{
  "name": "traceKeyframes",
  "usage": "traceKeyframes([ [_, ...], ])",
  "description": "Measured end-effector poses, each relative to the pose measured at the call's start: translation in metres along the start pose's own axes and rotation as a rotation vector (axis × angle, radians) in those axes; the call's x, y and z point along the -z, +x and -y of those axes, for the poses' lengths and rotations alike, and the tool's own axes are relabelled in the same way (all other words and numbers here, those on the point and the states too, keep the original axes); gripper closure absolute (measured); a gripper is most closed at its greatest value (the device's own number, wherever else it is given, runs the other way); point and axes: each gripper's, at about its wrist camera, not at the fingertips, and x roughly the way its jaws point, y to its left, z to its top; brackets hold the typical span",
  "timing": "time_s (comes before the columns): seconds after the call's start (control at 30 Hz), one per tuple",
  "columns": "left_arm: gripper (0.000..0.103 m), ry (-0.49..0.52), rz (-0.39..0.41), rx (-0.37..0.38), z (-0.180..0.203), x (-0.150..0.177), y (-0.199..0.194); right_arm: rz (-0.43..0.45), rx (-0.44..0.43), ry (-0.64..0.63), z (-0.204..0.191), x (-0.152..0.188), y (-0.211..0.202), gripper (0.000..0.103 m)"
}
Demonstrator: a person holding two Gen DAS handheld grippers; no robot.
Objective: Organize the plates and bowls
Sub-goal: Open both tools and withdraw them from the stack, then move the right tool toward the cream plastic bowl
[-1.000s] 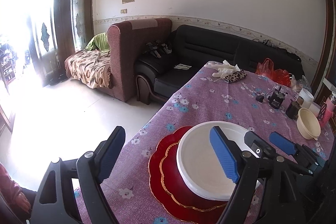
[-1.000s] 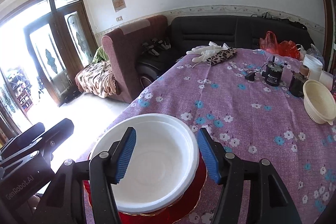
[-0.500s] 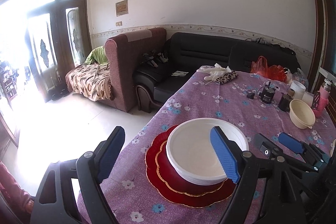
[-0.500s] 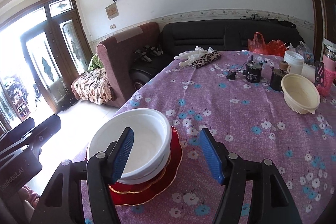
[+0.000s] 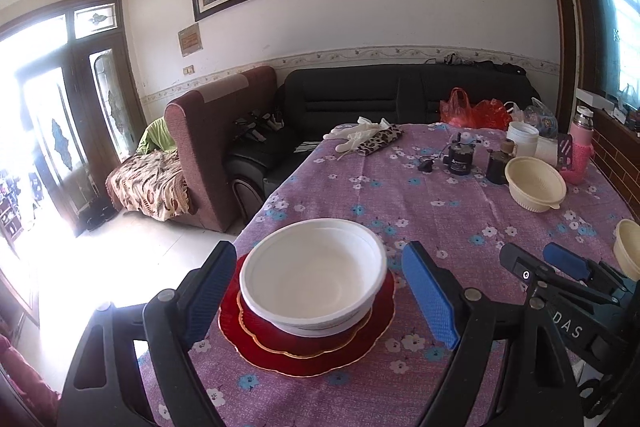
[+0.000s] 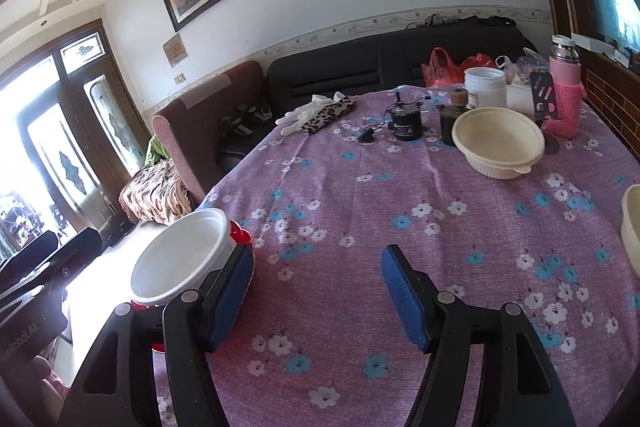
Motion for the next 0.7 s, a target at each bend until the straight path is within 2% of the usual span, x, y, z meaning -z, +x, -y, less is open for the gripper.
traceKeyframes([
  [0.33, 0.018, 0.135, -0.01, 0.059, 0.075, 0.002, 0.004, 0.021, 0.075, 0.115, 0.077, 0.0, -0.021, 0.031],
  [0.7, 0.018, 0.212, -0.057, 0.126, 0.127, 0.006, 0.025, 0.01, 0.15, 0.222, 0.142, 0.004, -0.025, 0.031],
])
